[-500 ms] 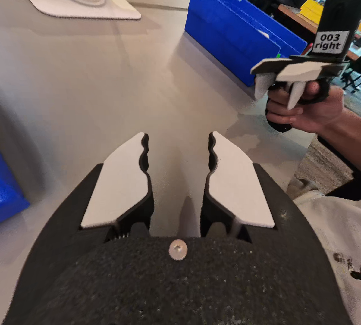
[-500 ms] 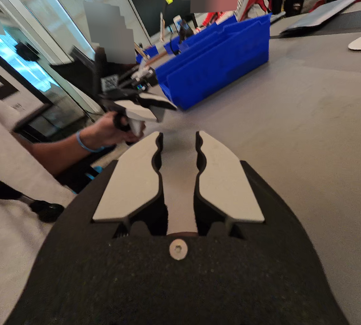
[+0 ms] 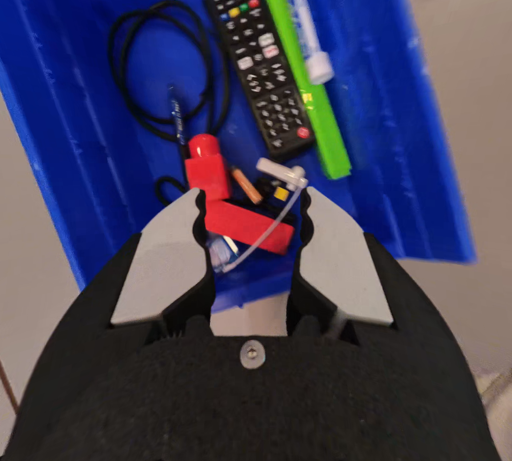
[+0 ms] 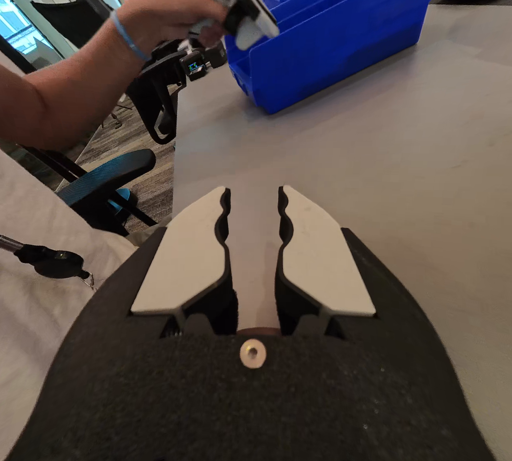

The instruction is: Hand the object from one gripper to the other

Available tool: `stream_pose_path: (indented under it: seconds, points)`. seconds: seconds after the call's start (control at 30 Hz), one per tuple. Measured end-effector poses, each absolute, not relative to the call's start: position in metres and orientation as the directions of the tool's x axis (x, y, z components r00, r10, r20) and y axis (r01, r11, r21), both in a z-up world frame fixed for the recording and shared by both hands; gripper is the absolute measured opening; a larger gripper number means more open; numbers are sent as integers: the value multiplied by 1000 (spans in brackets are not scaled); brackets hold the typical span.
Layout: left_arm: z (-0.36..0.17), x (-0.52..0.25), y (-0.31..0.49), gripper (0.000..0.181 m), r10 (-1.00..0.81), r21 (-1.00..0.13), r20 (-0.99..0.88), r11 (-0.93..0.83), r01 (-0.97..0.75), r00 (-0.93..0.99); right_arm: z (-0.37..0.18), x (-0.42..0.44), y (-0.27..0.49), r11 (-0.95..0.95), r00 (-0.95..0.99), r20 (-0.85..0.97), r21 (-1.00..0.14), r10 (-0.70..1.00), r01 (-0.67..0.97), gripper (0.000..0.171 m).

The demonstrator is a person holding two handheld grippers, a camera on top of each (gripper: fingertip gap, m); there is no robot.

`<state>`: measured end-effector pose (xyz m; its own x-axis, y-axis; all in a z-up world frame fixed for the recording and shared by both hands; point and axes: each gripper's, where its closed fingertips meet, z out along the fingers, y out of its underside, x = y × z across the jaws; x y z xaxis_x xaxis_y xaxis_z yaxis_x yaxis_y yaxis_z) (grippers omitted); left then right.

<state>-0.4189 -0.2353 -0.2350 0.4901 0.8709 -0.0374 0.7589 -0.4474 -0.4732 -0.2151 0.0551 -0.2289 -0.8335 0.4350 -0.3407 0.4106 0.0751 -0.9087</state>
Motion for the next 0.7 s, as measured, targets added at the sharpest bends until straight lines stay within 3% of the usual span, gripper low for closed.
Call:
stream_pose_path:
  seconds: [0.17,0.33,0.7]
  points:
    - [-276,-451,-267,61,912,-326,-80,-405,854,402,-231,-214,57,83,-832,-348,-903,432,421,33]
    - [-285,-454,-267,34,925,-317,-9,-363,876,380,-232,-219,64,65,-818,-371,-895,439,440,33]
    - [-290,-455,-267,35,923,-338,-33,-370,865,382,-235,-222,57,64,-814,-395,-884,426,462,32]
